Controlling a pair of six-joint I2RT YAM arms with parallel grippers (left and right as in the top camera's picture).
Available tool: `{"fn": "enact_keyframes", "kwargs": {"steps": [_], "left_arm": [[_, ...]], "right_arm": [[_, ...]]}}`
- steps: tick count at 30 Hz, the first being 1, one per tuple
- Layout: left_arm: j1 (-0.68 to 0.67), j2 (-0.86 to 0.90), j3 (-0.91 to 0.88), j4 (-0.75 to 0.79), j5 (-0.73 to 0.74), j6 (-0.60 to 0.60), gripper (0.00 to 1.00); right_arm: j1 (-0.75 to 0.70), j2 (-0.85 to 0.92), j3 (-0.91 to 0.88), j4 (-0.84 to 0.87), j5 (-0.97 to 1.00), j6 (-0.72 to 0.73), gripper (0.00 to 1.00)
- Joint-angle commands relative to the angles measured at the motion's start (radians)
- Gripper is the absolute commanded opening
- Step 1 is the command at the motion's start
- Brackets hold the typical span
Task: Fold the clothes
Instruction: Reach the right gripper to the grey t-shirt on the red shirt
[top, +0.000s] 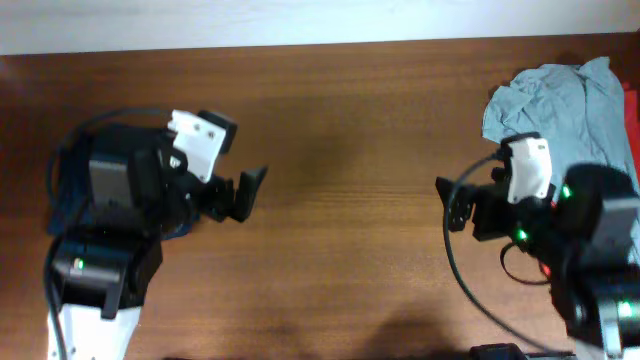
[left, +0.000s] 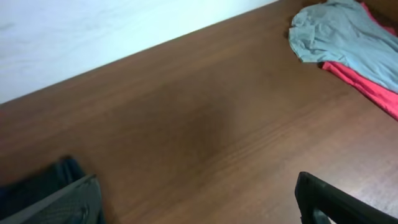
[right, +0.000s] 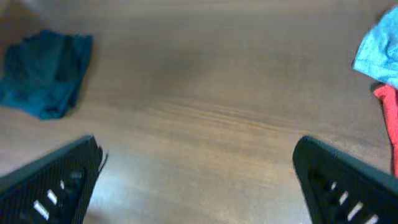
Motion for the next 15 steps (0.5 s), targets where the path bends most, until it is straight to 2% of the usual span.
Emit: {"fn": "enact_keyframes", "kwargs": {"steps": [1, 5, 9, 15], "left_arm": [[0.005, 0.048, 0.024, -0.016, 0.036, -0.002, 0.99], [0.005, 0.058, 0.024, -0.033, 0.032, -0.002, 0.99], [0.005, 0.058, 0.024, -0.033, 0.031, -0.002, 0.99], [0.005, 0.063, 0.024, -0.049, 0.032, -0.002, 0.99]], "right_arm": [[-0.034, 0.081, 0.032, -0.064, 0.118, 0.111, 0.99], [-0.171, 0.180, 0.051, -0.150, 0.218, 0.229, 0.99], [-0.400, 0.280, 0.052, -0.212, 0.225, 0.302, 1.00], [-0.764, 0.394, 0.052, -0.249, 0.225, 0.323, 0.94]]}}
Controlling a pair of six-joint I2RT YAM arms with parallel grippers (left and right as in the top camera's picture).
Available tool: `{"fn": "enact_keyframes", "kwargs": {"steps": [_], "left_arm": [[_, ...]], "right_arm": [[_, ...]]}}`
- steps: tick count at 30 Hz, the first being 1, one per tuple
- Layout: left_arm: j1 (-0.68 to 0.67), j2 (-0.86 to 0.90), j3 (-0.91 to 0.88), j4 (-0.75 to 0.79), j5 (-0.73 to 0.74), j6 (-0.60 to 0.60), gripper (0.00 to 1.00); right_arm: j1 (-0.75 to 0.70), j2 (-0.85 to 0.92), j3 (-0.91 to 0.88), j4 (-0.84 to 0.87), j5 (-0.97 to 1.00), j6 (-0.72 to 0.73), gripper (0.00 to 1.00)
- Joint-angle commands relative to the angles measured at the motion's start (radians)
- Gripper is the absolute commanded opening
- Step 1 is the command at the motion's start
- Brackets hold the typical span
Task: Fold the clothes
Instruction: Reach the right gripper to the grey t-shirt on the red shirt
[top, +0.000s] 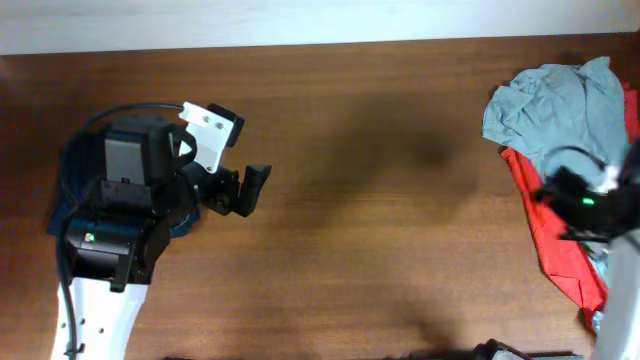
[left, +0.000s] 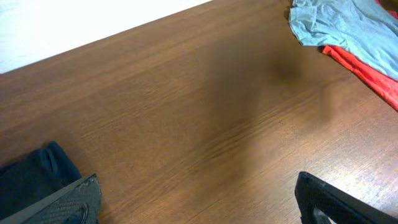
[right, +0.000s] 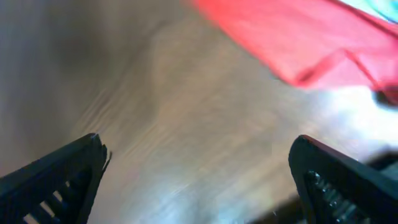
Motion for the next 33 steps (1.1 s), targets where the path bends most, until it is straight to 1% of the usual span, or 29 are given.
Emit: {"fn": "enact_keyframes", "kwargs": {"steps": [1, 2, 5, 8, 10, 11, 15, 19, 26, 33], "left_arm": [[0.005, 0.003, 0.016, -0.019, 0.018, -0.002, 0.99], [0.005, 0.004, 0.016, -0.027, 0.018, -0.002, 0.99], [0.005, 0.014, 0.016, -0.051, 0.018, -0.002, 0.99], [0.005, 0.026, 0.016, -0.063, 0.018, -0.003, 0.99], [0.005, 0.035, 0.016, -0.063, 0.018, -0.022, 0.99], [0.005, 0.039, 0.016, -0.063, 0.018, -0.031, 0.99], [0.005, 0.053, 0.016, -0.078, 0.018, -0.032, 0.99], [0.003, 0.054, 0.016, -0.093, 0.018, -0.032, 1.00], [-0.002, 0.054, 0.016, -0.108, 0.018, -0.032, 0.99], [-0.002, 0.054, 0.016, -0.108, 0.018, -0.032, 0.99]], "right_arm": [[-0.191, 0.040, 0.024, -0.010, 0.028, 0.045, 0.93], [-0.243, 0.050, 0.024, -0.009, 0.031, 0.045, 0.93], [-0.386, 0.074, 0.024, -0.016, 0.034, 0.079, 0.88], [-0.458, 0.106, 0.024, -0.015, 0.035, 0.105, 0.88], [-0.480, 0.140, 0.024, -0.016, 0.052, 0.116, 0.87], [-0.486, 0.155, 0.024, -0.015, 0.069, 0.117, 0.84], [-0.499, 0.208, 0.024, -0.022, 0.241, 0.184, 0.83], [-0.524, 0.229, 0.024, -0.014, 0.312, 0.209, 0.83], [-0.580, 0.243, 0.024, 0.026, 0.315, 0.204, 0.83], [-0.591, 0.321, 0.024, 0.043, 0.362, 0.201, 0.80]]}}
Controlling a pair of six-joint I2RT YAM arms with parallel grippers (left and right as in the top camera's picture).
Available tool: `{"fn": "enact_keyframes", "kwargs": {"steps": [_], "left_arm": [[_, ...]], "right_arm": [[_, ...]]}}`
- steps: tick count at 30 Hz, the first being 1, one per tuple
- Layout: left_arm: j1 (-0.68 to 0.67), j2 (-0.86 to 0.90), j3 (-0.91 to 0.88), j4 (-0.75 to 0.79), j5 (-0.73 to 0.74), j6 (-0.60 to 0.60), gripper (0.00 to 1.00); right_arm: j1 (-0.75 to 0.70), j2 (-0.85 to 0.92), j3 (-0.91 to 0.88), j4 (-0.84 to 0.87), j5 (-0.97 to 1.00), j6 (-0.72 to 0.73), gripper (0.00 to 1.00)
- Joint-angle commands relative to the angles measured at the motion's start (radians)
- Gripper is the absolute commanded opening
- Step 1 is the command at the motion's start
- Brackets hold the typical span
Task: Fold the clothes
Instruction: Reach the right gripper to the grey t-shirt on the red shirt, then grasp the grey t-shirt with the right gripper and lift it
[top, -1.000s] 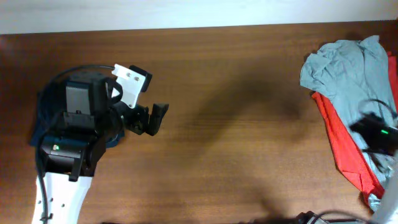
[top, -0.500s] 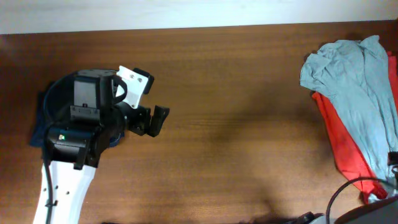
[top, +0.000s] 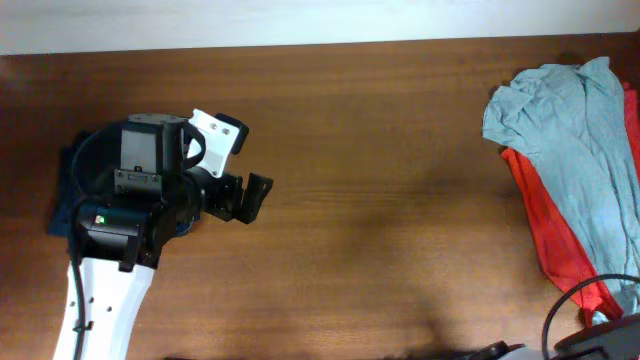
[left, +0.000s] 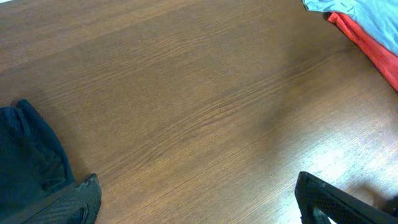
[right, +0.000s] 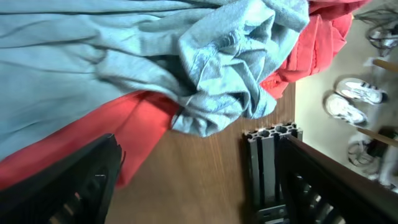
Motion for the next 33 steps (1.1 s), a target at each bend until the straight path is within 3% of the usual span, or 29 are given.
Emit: {"fn": "enact_keyframes", "kwargs": {"steps": [1, 27, 28, 29, 31, 32, 33], "left_arm": [[-0.001, 0.001, 0.016, -0.002, 0.015, -0.013, 0.99], [-0.001, 0.001, 0.016, -0.053, 0.015, -0.013, 0.99], [-0.001, 0.001, 0.016, -0.053, 0.015, -0.013, 0.99], [-0.001, 0.001, 0.016, -0.053, 0.015, -0.013, 0.99], [-0.001, 0.001, 0.016, -0.053, 0.015, -0.013, 0.99], [-0.001, 0.001, 0.016, -0.053, 0.015, -0.013, 0.99], [-0.001, 0.001, 0.016, -0.053, 0.015, -0.013, 0.99]], "right_arm": [[-0.006, 0.056, 0.022, 0.008, 0.063, 0.005, 0.80], [-0.008, 0.188, 0.020, 0.099, 0.120, 0.011, 0.77], [-0.008, 0.193, 0.020, 0.104, 0.120, 0.013, 0.74], [-0.007, 0.195, 0.020, 0.107, 0.120, 0.013, 0.64], [-0.008, 0.197, 0.020, 0.109, 0.116, 0.013, 0.34], [-0.007, 0.197, 0.020, 0.108, 0.116, 0.013, 0.10], [-0.007, 0.195, 0.022, 0.108, 0.108, 0.013, 0.04]]}}
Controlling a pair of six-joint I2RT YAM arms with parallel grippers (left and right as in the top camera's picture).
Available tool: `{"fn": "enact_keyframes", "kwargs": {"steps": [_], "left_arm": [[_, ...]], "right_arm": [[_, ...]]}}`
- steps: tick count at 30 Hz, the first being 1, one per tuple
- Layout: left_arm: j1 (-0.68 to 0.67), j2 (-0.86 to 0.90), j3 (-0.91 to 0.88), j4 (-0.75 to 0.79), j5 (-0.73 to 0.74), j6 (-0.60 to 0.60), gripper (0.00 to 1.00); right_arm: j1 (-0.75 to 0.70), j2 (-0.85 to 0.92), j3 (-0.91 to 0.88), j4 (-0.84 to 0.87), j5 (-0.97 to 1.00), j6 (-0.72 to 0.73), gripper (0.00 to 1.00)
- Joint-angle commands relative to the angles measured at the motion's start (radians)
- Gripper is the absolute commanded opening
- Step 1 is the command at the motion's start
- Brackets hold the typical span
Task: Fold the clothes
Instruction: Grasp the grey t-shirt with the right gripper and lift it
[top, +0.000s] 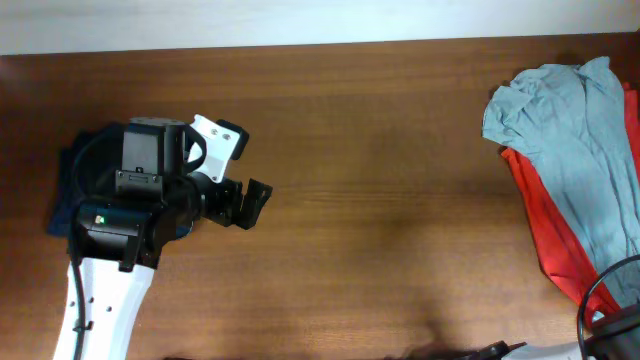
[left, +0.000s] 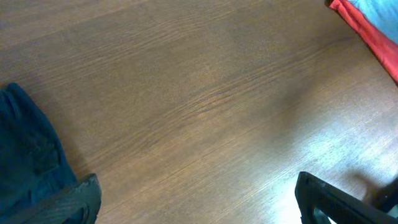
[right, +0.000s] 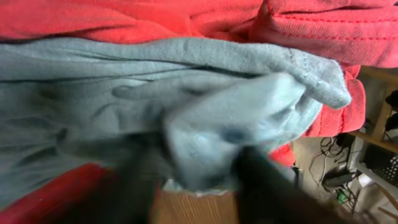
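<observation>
A grey shirt lies crumpled at the table's right end, on top of a red garment. In the right wrist view a bunched fold of the grey shirt fills the frame, with the red garment behind it. My right gripper is open. Its blurred dark fingers stand on either side of that fold, at the table's edge. My left gripper hangs open over bare wood and holds nothing. A folded dark blue cloth lies by its left finger.
The wooden table runs between the two arms. The left arm's body covers most of the dark blue cloth. A black cable loops at the bottom right corner. Beyond the table's edge in the right wrist view are floor clutter and cables.
The right gripper was well above the grey shirt's bunched end, with the floor in sight. Now it is close on that fold, fingers nearer together. The left gripper has shifted slightly.
Both grippers first hung open over the table's middle, the right one beside the clothes pile. Then the right arm was at the table's right edge over the red garment. After that it was out of the overhead view above the grey shirt's bunched end, and now straddles it.
</observation>
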Motion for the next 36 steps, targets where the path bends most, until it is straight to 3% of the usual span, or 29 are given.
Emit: {"fn": "enact_keyframes", "kwargs": {"steps": [1, 6, 12, 15, 23, 31, 36], "left_arm": [[-0.001, 0.001, 0.016, -0.002, 0.014, -0.013, 0.99], [-0.001, 0.001, 0.016, -0.001, 0.014, -0.013, 0.99], [-0.001, 0.001, 0.016, 0.001, 0.014, -0.012, 0.99], [-0.001, 0.001, 0.016, 0.006, 0.014, -0.012, 0.99], [-0.001, 0.001, 0.016, 0.037, 0.014, -0.012, 0.99], [-0.001, 0.001, 0.016, 0.051, 0.018, -0.012, 0.99], [-0.001, 0.001, 0.016, 0.082, 0.121, -0.012, 0.99]], "right_arm": [[-0.006, 0.006, 0.023, 0.002, -0.008, 0.011, 0.04], [-0.004, -0.063, 0.062, -0.002, -0.227, 0.010, 0.04], [0.025, -0.209, 0.124, 0.002, -0.823, -0.026, 0.04], [0.101, -0.301, 0.152, 0.015, -0.995, -0.055, 0.04], [0.446, -0.534, 0.224, 0.093, -0.964, -0.220, 0.04], [0.760, -0.687, 0.261, 0.175, -0.898, -0.267, 0.04], [0.890, -0.711, 0.261, 0.209, -0.905, -0.263, 0.04]]}}
